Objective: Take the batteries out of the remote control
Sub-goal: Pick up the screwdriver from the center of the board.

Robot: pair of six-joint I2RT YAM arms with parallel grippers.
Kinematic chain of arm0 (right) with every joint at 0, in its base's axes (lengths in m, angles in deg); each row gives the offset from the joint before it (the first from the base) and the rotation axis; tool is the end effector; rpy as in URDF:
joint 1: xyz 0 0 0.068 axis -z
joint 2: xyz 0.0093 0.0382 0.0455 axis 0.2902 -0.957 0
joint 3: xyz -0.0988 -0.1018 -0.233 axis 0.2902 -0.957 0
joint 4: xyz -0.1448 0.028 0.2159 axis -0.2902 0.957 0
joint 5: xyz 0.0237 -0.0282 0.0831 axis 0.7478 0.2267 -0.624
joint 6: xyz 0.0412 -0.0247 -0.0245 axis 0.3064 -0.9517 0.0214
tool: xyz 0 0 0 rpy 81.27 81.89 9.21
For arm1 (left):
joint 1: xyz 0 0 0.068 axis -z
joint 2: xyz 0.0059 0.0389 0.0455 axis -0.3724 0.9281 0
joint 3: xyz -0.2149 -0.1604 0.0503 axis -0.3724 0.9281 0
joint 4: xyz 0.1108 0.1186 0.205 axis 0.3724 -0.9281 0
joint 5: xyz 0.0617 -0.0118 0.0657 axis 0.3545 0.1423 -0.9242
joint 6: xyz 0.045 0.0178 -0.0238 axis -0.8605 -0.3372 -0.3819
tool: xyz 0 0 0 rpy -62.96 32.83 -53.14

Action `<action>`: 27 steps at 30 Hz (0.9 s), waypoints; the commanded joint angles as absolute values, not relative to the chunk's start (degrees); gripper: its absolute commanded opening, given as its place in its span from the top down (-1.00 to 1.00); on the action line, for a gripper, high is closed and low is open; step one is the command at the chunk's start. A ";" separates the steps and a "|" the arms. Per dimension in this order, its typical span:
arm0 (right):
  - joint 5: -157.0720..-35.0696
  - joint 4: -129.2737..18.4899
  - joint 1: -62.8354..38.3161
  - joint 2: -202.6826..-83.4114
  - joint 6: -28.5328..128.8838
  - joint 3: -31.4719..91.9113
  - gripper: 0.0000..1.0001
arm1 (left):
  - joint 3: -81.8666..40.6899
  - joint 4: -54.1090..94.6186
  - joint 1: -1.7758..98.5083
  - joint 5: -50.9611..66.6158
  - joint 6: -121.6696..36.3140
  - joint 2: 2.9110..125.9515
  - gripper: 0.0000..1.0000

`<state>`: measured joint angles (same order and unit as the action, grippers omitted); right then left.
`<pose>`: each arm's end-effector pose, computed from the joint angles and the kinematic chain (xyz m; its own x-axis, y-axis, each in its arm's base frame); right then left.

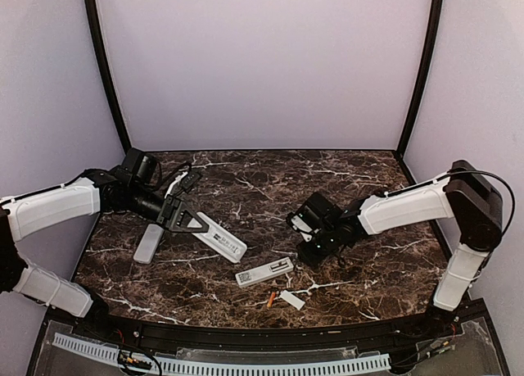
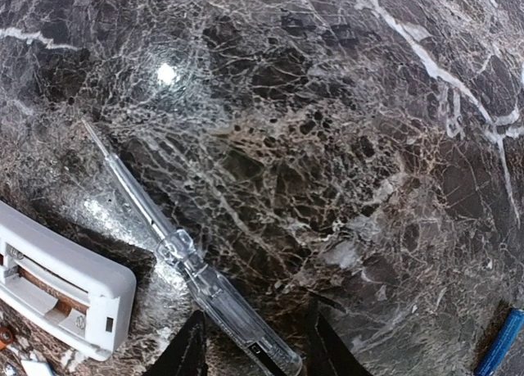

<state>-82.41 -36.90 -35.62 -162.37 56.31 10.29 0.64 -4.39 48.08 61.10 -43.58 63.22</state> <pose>0.2053 0.2614 0.1453 -0.7028 -0.5497 -0.4515 -0.6190 0.7854 0.0073 0.2197 -0.1431 0.2607 -0.7729 0.2822 -0.5683 0.6281 0.2128 -0.7485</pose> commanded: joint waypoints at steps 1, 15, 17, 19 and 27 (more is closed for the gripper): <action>-81.40 -37.62 -35.17 -163.82 55.75 11.06 0.30 | 0.87 -5.09 47.79 62.60 -44.90 63.15 1.00; -82.32 -36.26 -37.41 -163.85 59.16 8.95 0.52 | 0.63 -5.14 47.79 63.11 -44.91 63.85 1.00; -80.95 -35.62 -38.29 -164.84 60.33 8.99 0.52 | 0.68 -5.15 47.79 63.22 -44.87 63.92 1.00; -79.32 -35.00 -39.07 -165.67 61.67 8.94 0.52 | 0.69 -5.14 47.79 63.30 -44.93 63.91 1.00; -75.90 -33.40 -40.56 -165.95 65.52 9.34 0.84 | 0.60 -5.09 47.79 63.28 -44.93 63.72 1.00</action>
